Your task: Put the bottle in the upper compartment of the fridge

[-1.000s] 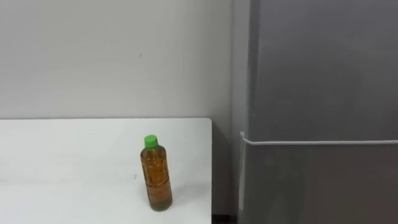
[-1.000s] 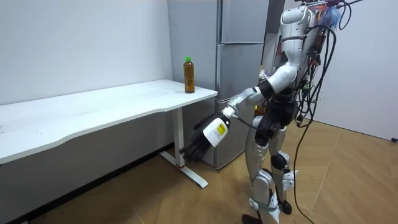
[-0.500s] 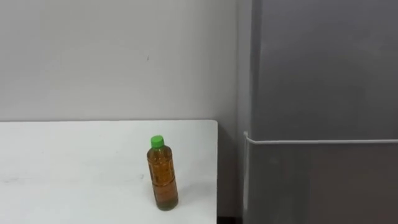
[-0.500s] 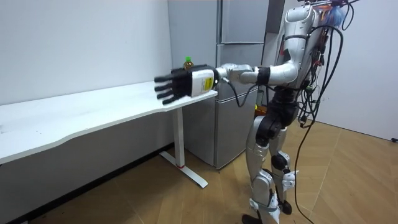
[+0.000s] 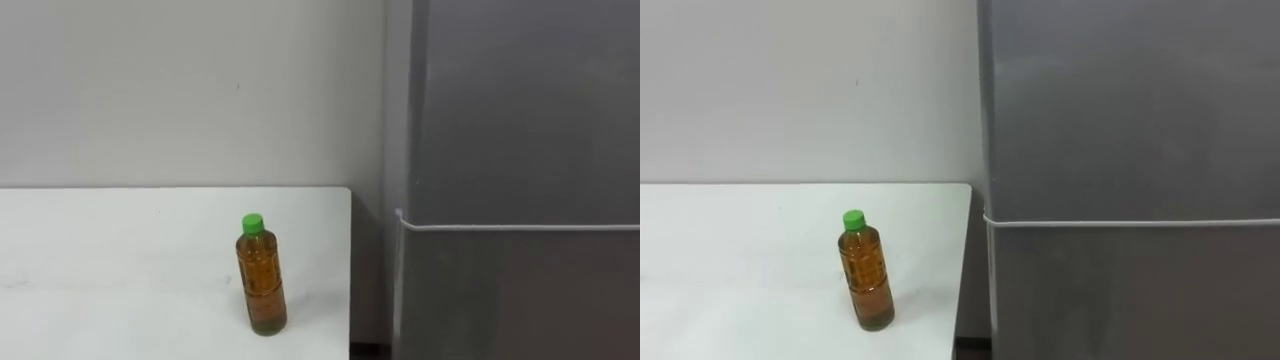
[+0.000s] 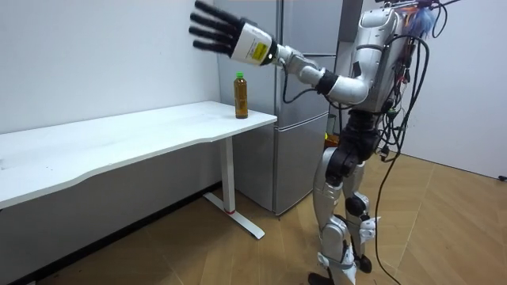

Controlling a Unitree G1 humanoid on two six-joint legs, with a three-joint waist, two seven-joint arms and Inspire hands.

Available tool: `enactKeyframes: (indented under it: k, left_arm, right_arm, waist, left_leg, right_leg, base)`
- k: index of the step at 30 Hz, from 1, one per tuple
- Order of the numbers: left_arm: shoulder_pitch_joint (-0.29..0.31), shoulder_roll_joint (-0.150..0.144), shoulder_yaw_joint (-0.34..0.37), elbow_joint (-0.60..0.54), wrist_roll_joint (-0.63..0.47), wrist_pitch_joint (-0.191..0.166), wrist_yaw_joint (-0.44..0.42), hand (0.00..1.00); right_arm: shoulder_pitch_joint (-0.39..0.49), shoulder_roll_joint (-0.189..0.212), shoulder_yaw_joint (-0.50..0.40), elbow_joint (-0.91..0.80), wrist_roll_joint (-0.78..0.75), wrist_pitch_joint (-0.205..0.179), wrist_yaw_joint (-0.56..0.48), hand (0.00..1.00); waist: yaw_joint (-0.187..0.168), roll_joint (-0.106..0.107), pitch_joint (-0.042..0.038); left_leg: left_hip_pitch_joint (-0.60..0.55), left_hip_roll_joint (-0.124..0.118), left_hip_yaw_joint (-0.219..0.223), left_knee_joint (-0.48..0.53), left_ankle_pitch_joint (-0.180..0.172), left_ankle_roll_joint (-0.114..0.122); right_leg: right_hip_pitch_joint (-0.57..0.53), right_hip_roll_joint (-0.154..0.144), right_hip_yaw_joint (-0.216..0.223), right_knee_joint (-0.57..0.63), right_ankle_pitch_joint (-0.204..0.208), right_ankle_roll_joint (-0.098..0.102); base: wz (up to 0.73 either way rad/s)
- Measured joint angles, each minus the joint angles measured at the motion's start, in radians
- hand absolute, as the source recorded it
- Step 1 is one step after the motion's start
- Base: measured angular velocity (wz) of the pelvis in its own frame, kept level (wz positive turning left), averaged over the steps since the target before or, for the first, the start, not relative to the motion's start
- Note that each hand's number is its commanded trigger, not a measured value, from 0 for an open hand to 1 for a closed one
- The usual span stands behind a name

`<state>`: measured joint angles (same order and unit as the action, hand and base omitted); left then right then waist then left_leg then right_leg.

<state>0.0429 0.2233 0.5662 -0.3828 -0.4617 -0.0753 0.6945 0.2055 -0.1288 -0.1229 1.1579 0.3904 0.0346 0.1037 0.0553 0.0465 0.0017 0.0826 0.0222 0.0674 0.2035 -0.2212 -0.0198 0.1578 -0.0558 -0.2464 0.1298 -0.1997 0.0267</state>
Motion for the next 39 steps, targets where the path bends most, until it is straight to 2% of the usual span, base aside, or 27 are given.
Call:
enactKeyframes:
  k: [2, 7, 11, 15, 18, 21, 27, 33, 35, 39]
  left_arm:
    - [-0.016, 0.000, 0.000, -0.039, 0.002, 0.006, -0.015, 0.00]
    - [-0.116, 0.000, 0.000, -0.072, 0.043, 0.011, -0.077, 0.00]
    - [-0.137, 0.000, -0.010, -0.073, 0.038, 0.030, -0.136, 0.00]
    - [-0.162, 0.000, -0.066, -0.073, 0.027, 0.072, -0.211, 0.00]
    - [-0.183, 0.000, -0.108, -0.078, -0.009, 0.089, -0.269, 0.00]
    - [-0.185, 0.000, -0.135, -0.108, -0.050, 0.112, -0.323, 0.00]
    - [-0.198, -0.003, -0.195, -0.121, -0.081, 0.123, -0.402, 0.00]
    - [-0.198, -0.016, -0.289, -0.121, -0.089, 0.181, -0.470, 0.00]
    - [-0.199, -0.017, -0.323, -0.121, -0.087, 0.190, -0.489, 0.00]
    - [-0.200, -0.036, -0.368, -0.121, -0.088, 0.208, -0.563, 0.00]
  right_arm:
    - [-0.003, 0.000, 0.000, 0.008, 0.000, 0.000, 0.004, 0.00]
    - [-0.017, 0.000, -0.008, 0.015, -0.025, 0.009, 0.024, 0.00]
    - [-0.020, 0.002, -0.010, 0.014, -0.018, 0.010, 0.033, 0.00]
    - [-0.023, 0.004, -0.007, 0.013, -0.004, 0.014, 0.030, 0.00]
    - [-0.026, 0.002, 0.002, 0.004, -0.003, 0.026, 0.030, 0.00]
    - [-0.030, 0.001, 0.002, 0.000, -0.005, 0.032, 0.038, 0.00]
    - [-0.039, 0.000, 0.003, 0.000, -0.006, 0.041, 0.053, 0.00]
    - [-0.060, 0.000, 0.019, 0.000, -0.011, 0.060, 0.052, 0.00]
    - [-0.069, 0.000, 0.023, 0.000, -0.011, 0.068, 0.051, 0.00]
    - [-0.074, 0.000, 0.021, 0.001, -0.011, 0.071, 0.051, 0.00]
  waist:
    - [0.001, 0.000, 0.0001]
    - [-0.002, 0.002, -0.0004]
    - [-0.023, 0.000, 0.0006]
    - [-0.030, -0.002, 0.0001]
    - [-0.041, -0.003, -0.0003]
    - [-0.052, -0.002, -0.0009]
    - [-0.081, 0.000, -0.0024]
    - [-0.113, 0.001, -0.0021]
    - [-0.132, 0.002, -0.0024]
    - [-0.155, 0.013, -0.0077]
  left_leg:
    - [-0.001, 0.000, 0.000, 0.001, 0.000, 0.000]
    - [0.000, 0.000, 0.000, 0.001, 0.000, 0.000]
    - [-0.001, 0.000, 0.001, 0.001, 0.000, 0.000]
    - [-0.003, 0.000, 0.004, 0.001, 0.000, 0.000]
    - [-0.003, -0.001, 0.003, 0.001, 0.000, 0.000]
    - [-0.002, 0.000, 0.003, 0.001, 0.000, 0.000]
    - [-0.003, 0.001, 0.009, -0.001, 0.000, 0.000]
    - [-0.004, 0.002, 0.016, 0.001, 0.000, 0.000]
    - [-0.007, 0.002, 0.016, 0.002, 0.000, 0.001]
    - [-0.011, 0.003, 0.019, 0.008, 0.000, 0.001]
  right_leg:
    - [-0.001, 0.000, 0.001, 0.000, 0.000, 0.000]
    - [0.001, 0.000, 0.002, 0.001, 0.000, 0.000]
    - [0.000, 0.000, 0.001, 0.001, 0.000, 0.000]
    - [-0.003, 0.000, 0.003, 0.001, 0.000, 0.001]
    - [-0.003, 0.000, 0.003, 0.000, 0.000, 0.001]
    - [-0.004, 0.000, 0.000, 0.001, 0.000, 0.001]
    - [-0.012, 0.000, 0.007, 0.008, 0.000, 0.001]
    - [-0.017, 0.000, 0.020, 0.018, 0.001, 0.001]
    - [-0.017, -0.001, 0.018, 0.021, 0.001, 0.001]
    - [-0.027, -0.001, 0.023, 0.022, 0.001, 0.000]
  base:
    - [0.00]
    - [0.00]
    - [0.00]
    - [-0.01]
    - [0.00]
    - [-0.01]
    - [-0.03]
    - [-0.04]
    - [0.00]
    - [-0.01]
